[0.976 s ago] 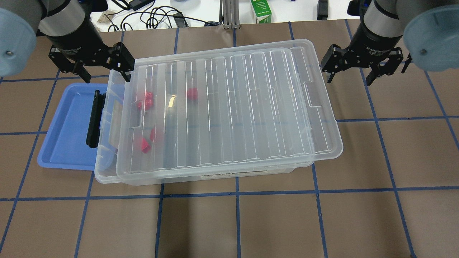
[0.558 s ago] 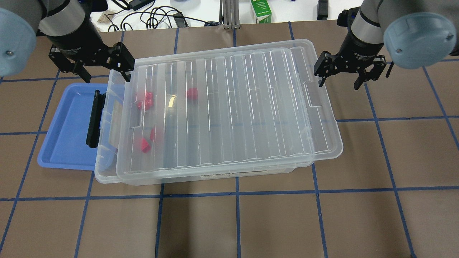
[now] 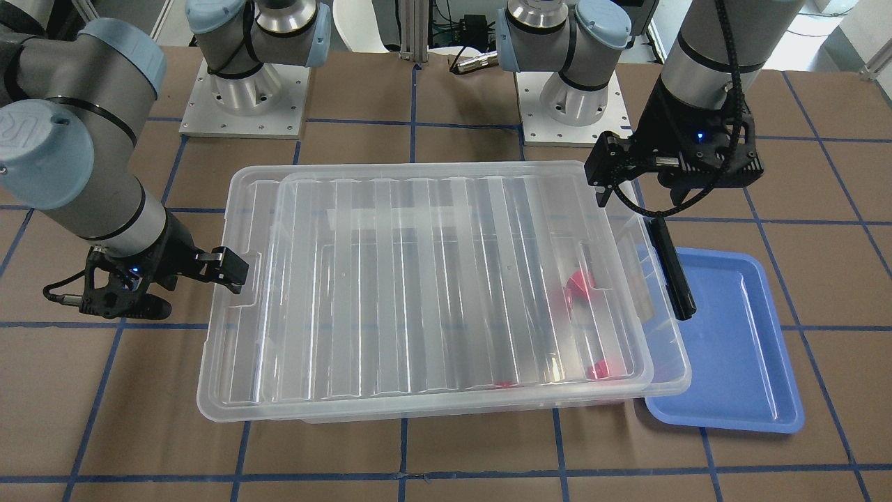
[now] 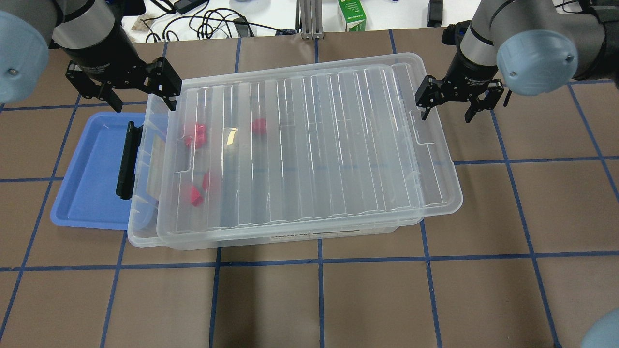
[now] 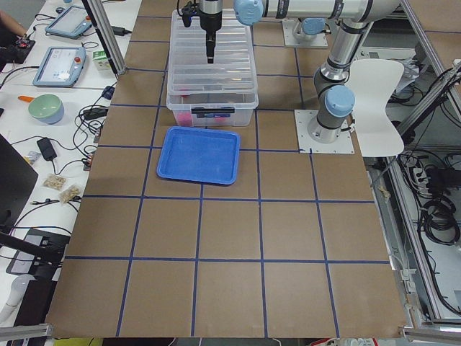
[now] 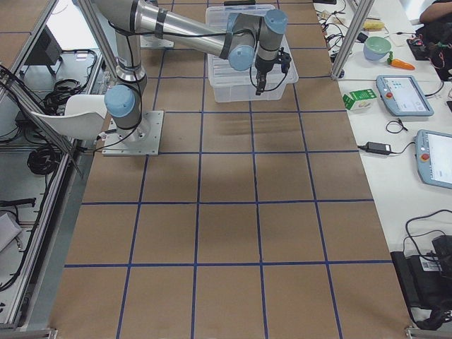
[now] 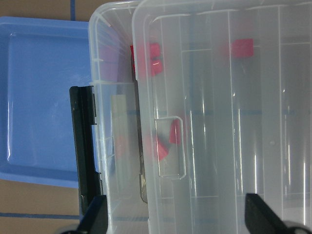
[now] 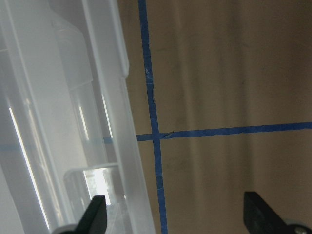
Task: Place red block in blue tray from box
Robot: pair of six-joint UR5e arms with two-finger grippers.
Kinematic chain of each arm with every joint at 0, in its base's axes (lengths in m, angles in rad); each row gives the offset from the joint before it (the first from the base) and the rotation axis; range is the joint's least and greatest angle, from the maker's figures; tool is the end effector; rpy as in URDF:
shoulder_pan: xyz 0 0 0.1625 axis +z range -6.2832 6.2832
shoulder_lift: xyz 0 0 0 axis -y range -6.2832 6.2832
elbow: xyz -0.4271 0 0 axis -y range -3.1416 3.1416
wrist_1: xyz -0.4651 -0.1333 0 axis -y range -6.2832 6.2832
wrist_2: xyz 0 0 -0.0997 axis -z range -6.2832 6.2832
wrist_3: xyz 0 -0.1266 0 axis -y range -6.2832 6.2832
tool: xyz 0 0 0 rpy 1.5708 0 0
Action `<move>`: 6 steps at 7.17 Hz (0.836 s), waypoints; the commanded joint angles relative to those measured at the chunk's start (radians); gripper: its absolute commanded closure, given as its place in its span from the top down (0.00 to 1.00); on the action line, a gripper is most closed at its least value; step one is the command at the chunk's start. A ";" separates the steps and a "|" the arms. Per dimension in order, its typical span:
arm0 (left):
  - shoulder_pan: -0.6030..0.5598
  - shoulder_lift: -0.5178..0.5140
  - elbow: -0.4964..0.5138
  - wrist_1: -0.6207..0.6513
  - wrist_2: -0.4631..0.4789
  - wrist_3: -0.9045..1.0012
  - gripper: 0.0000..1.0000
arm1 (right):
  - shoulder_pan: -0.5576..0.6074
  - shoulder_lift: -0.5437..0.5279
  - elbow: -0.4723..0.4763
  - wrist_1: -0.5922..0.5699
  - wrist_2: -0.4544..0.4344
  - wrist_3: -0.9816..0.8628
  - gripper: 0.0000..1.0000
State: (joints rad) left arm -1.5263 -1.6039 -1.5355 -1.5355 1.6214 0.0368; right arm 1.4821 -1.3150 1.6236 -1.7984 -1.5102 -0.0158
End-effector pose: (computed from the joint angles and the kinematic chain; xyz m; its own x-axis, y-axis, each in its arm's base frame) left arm -0.1008 -0.5887 0.4678 -0.9986 -0.0096 -0.0519 -0.0077 0.9993 -0.0356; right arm 0.0837 -0.6503 0.3004 -0.9951 0.0776 -0.0616 0.0726 0.9942 0.0799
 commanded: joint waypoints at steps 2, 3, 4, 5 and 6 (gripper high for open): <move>0.000 -0.001 0.000 0.000 0.000 0.000 1.00 | -0.003 0.011 -0.002 -0.007 -0.012 -0.007 1.00; 0.000 0.001 0.000 0.000 0.000 0.000 1.00 | -0.003 0.013 -0.002 -0.009 -0.013 -0.007 1.00; 0.000 0.001 0.000 0.000 0.000 0.000 1.00 | -0.005 0.014 -0.002 -0.019 -0.013 -0.009 1.00; 0.000 0.001 0.000 0.000 0.000 0.000 1.00 | -0.015 0.023 -0.002 -0.030 -0.015 -0.039 1.00; 0.000 0.001 0.000 0.000 0.000 0.000 1.00 | -0.047 0.026 -0.002 -0.029 -0.013 -0.056 1.00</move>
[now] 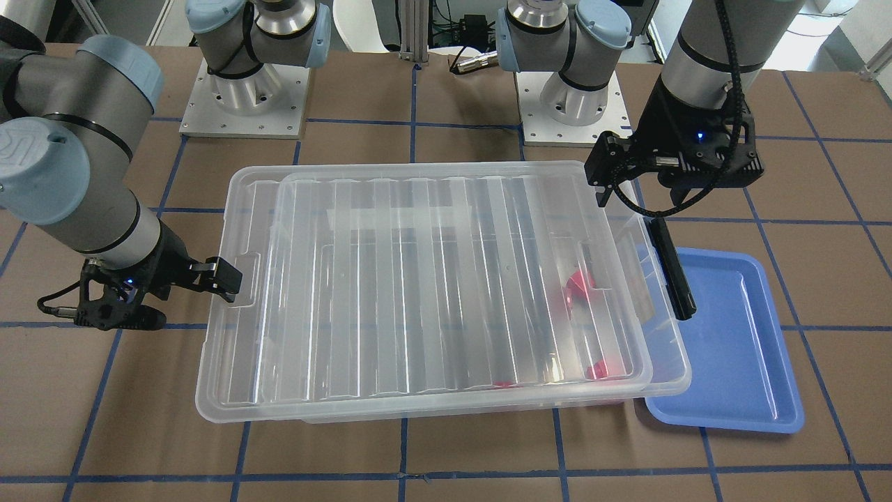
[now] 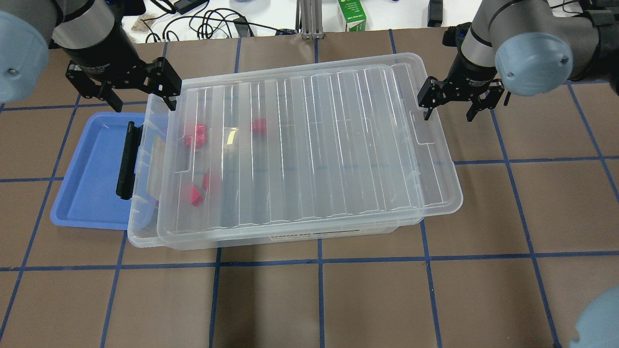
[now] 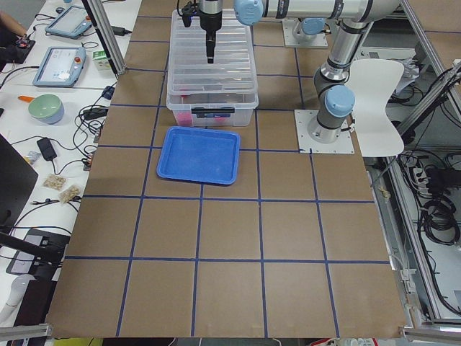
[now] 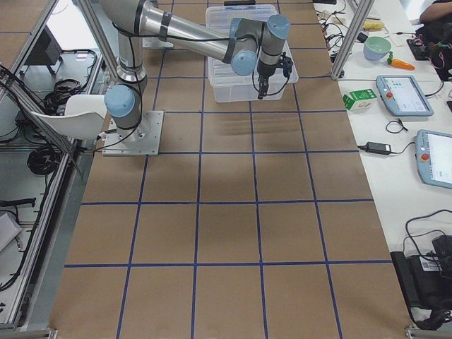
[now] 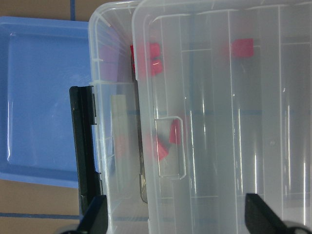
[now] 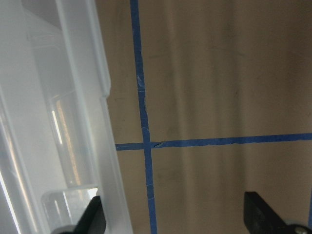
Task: Place red block in blue tray from box
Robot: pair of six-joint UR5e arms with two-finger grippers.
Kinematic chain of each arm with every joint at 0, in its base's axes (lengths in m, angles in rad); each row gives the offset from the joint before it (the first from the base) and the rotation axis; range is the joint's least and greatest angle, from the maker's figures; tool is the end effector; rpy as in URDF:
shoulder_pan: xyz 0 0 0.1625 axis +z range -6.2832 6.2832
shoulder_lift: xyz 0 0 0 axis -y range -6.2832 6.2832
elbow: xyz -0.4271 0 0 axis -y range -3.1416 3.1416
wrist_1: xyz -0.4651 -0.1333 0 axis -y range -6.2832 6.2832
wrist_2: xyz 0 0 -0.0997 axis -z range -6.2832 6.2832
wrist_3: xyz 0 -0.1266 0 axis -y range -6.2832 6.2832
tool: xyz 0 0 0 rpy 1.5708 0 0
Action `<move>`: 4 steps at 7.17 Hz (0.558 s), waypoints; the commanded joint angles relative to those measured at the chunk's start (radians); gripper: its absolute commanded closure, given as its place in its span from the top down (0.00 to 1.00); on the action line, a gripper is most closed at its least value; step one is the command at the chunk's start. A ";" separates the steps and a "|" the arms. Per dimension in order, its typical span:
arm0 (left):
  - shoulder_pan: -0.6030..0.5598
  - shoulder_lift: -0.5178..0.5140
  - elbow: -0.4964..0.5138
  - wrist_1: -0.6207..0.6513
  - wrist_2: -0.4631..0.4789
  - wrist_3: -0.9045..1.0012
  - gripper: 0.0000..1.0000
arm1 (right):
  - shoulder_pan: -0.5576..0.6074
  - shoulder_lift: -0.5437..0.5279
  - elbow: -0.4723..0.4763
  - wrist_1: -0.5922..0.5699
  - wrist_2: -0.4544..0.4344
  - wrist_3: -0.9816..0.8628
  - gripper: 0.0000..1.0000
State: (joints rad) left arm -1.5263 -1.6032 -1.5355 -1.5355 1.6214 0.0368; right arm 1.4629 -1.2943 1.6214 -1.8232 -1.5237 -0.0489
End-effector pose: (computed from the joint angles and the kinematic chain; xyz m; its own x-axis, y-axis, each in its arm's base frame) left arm -0.1008 -0.5885 0.4682 -0.9986 -0.0096 -0.0519 -0.0077 0.9993 -0.0363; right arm 0.0688 -0.6583 0.2904 -0.9968 0.0625 -0.0505 0.0587 0.9957 0.0722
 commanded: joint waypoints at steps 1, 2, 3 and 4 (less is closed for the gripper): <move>0.000 0.000 0.000 0.000 0.000 0.000 1.00 | -0.044 0.006 0.000 -0.002 -0.001 -0.025 1.00; 0.000 -0.001 -0.002 0.000 0.000 0.000 1.00 | -0.045 0.006 -0.002 -0.004 -0.001 -0.025 1.00; 0.000 -0.001 0.000 0.000 0.002 0.000 1.00 | -0.047 0.006 -0.002 -0.004 -0.001 -0.025 1.00; 0.000 -0.001 0.000 0.000 0.000 0.000 1.00 | -0.050 0.006 -0.021 0.002 -0.004 -0.031 1.00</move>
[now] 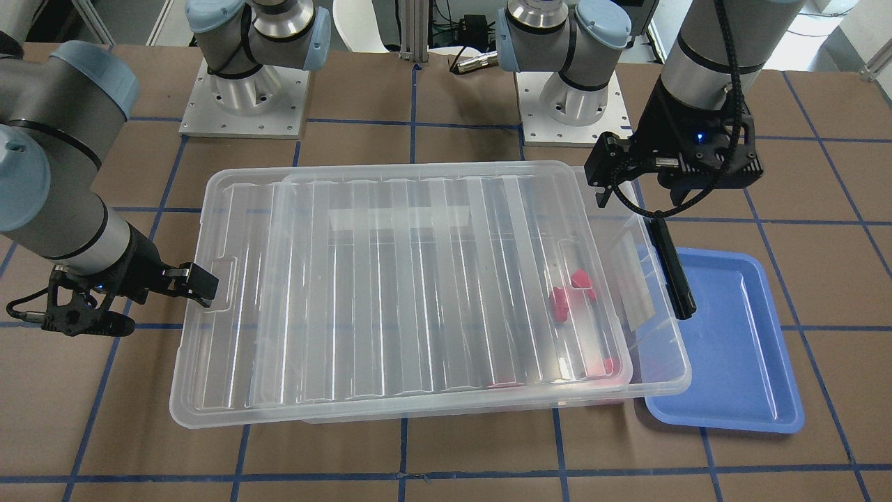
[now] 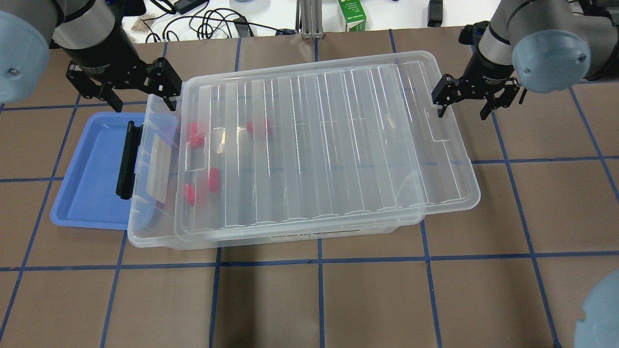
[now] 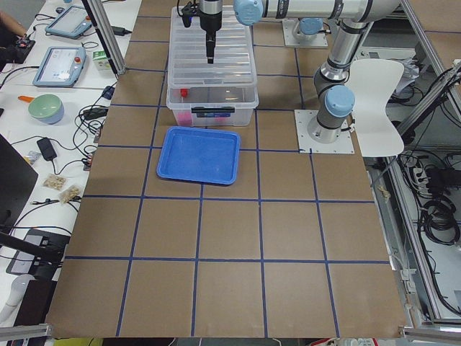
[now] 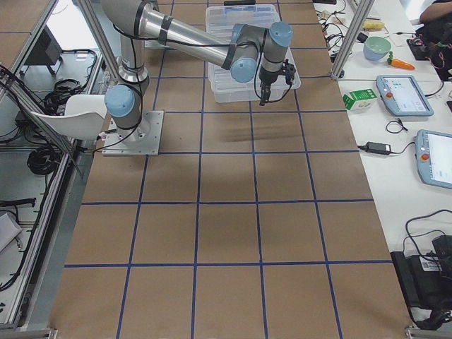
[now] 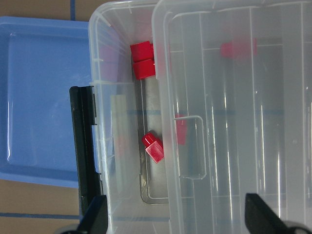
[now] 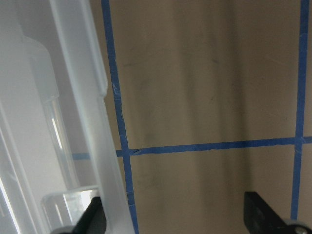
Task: Place red block in blue tray from box
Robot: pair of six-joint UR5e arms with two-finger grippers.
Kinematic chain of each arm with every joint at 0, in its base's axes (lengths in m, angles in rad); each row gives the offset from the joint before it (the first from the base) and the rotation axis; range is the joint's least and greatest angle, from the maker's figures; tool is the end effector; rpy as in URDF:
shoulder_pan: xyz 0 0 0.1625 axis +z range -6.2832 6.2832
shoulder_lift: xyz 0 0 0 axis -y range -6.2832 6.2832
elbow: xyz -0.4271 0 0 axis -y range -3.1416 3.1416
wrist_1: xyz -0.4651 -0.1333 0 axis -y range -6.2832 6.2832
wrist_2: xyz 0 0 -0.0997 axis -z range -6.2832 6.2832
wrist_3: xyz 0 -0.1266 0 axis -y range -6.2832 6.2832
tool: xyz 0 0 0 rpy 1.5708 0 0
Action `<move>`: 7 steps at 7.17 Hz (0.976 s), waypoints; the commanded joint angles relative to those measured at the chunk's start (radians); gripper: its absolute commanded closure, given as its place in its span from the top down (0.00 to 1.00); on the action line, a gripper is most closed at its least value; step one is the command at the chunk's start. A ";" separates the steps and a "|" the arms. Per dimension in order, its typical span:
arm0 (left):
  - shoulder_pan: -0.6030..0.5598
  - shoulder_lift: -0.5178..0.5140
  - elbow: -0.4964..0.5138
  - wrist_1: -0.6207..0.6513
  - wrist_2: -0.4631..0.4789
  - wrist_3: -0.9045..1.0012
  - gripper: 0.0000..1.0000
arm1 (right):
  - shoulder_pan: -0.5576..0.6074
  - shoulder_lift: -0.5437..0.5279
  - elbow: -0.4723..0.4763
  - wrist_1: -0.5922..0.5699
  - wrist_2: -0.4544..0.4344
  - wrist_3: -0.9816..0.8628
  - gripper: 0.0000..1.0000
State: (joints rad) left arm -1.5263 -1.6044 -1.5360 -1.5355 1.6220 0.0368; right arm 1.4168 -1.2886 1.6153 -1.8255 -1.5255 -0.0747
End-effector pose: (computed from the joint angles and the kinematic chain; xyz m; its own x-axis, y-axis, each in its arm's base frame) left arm -0.1007 -0.5888 0.4672 -0.9986 -0.0095 -0.0525 -0.0077 0.9994 -0.0346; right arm 0.0377 -0.6634 0.2901 -0.9953 0.0825 -0.0504 0.0789 0.9945 0.0684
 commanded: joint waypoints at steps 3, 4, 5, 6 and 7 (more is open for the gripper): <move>0.000 0.000 0.000 0.000 -0.001 0.000 1.00 | -0.007 0.000 -0.032 0.015 -0.039 -0.008 1.00; 0.000 0.000 -0.001 0.000 -0.001 0.000 1.00 | -0.019 0.000 -0.032 0.015 -0.039 -0.032 1.00; 0.000 0.000 -0.001 0.000 -0.001 0.000 1.00 | -0.039 0.000 -0.031 0.020 -0.041 -0.056 1.00; 0.000 0.000 0.000 0.000 -0.001 0.000 1.00 | -0.045 0.000 -0.032 0.022 -0.057 -0.060 1.00; 0.000 0.001 0.000 0.000 -0.001 0.000 1.00 | -0.045 -0.001 -0.032 0.022 -0.068 -0.062 1.00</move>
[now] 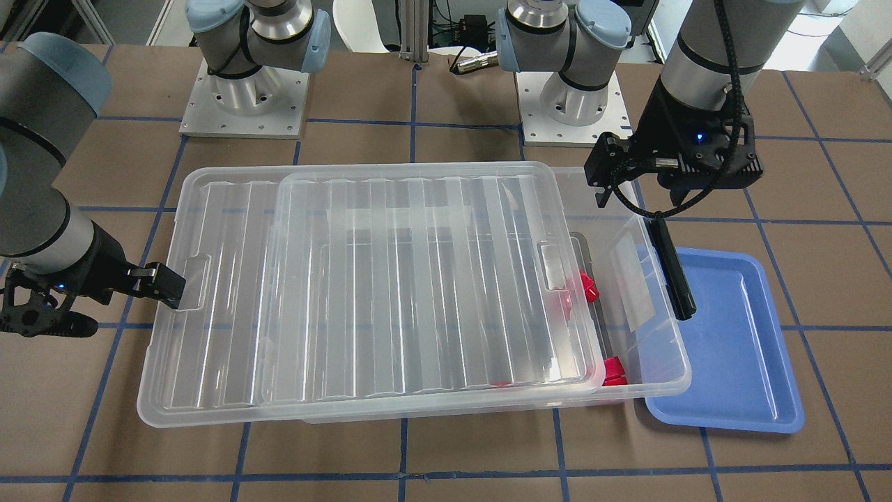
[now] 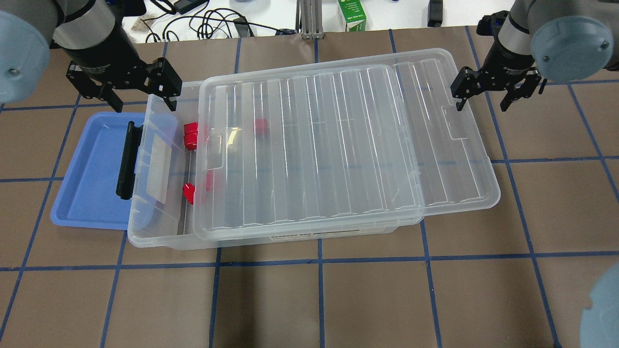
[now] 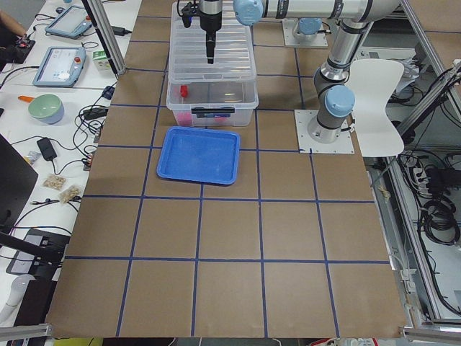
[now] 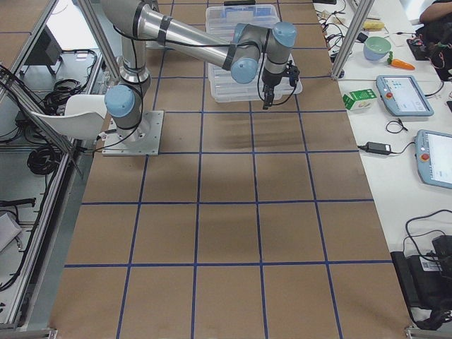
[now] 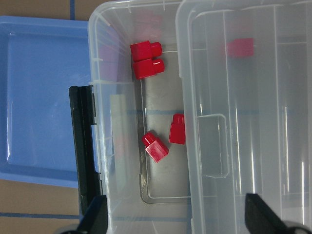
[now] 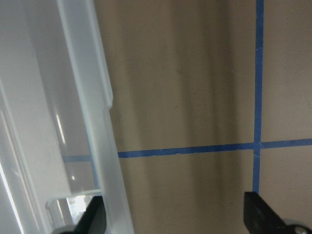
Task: Place red block in blue tray from box
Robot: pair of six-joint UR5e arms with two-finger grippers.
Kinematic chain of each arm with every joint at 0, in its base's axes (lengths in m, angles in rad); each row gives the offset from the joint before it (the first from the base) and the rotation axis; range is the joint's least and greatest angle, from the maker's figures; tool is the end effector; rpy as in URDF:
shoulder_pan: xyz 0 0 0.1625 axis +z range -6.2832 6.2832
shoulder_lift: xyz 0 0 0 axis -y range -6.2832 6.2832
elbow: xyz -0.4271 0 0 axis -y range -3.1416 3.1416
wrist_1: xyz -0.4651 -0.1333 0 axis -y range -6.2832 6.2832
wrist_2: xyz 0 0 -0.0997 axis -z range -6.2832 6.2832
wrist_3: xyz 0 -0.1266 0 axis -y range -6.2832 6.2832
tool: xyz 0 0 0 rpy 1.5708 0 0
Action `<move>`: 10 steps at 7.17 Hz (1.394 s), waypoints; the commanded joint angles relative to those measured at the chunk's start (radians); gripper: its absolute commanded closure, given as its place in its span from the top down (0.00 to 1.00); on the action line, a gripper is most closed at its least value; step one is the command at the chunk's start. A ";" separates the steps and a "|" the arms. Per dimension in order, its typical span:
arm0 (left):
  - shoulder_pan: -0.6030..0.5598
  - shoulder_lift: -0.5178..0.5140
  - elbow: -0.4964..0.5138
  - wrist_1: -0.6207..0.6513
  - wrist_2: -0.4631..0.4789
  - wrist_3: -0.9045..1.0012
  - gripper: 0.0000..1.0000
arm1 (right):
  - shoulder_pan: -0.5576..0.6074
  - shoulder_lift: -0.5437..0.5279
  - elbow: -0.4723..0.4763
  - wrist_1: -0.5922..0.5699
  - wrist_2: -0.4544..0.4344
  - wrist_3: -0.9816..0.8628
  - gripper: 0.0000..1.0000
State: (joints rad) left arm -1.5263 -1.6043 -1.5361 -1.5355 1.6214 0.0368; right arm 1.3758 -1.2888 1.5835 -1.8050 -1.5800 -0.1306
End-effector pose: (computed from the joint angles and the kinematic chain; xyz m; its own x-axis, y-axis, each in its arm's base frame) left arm -0.1008 -0.5887 0.4672 -0.9986 -0.0095 -0.0519 -0.0077 0.9994 -0.0346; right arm 0.0026 -0.6689 0.3052 -0.9979 0.0640 0.0012 0.0640 0.9961 0.0611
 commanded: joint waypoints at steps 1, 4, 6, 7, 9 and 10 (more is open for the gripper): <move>0.000 0.000 0.001 0.000 0.000 0.000 1.00 | -0.004 -0.001 0.000 0.004 -0.024 -0.012 1.00; 0.000 0.000 0.001 0.000 0.000 0.000 1.00 | -0.018 -0.004 -0.002 0.001 -0.055 -0.049 1.00; 0.000 0.001 0.001 0.000 0.000 0.000 1.00 | -0.049 -0.001 -0.002 0.000 -0.060 -0.096 1.00; 0.000 0.001 0.001 0.000 0.000 0.000 1.00 | -0.049 0.000 -0.002 -0.008 -0.060 -0.096 1.00; 0.000 0.000 -0.001 0.000 0.000 0.000 1.00 | -0.050 0.002 -0.010 -0.010 -0.060 -0.110 1.00; 0.000 0.000 0.001 0.000 0.000 0.000 1.00 | -0.050 0.003 -0.008 -0.011 -0.061 -0.113 1.00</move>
State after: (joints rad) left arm -1.5263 -1.6044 -1.5366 -1.5355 1.6214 0.0368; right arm 1.3262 -1.2872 1.5749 -1.8146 -1.6405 -0.2394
